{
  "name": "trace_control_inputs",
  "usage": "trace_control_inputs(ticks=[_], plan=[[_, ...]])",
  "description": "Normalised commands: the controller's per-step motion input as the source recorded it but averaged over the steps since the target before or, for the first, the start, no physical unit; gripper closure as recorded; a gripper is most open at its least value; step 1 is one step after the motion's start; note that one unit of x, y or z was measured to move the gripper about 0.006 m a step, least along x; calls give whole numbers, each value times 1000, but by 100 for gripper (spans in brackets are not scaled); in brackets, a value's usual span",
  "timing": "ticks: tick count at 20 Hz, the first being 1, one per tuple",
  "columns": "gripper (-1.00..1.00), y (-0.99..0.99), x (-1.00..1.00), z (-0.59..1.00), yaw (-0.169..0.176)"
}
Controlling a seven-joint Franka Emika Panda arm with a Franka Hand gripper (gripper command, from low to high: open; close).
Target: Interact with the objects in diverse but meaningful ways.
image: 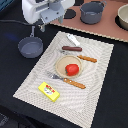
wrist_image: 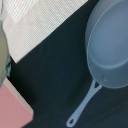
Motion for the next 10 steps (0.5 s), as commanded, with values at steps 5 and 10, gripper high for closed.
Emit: trace_control_inputs(ticks=[5, 10], plan=[[-100, 5, -532, -365, -77], [-100, 0, -446, -450, -56]])
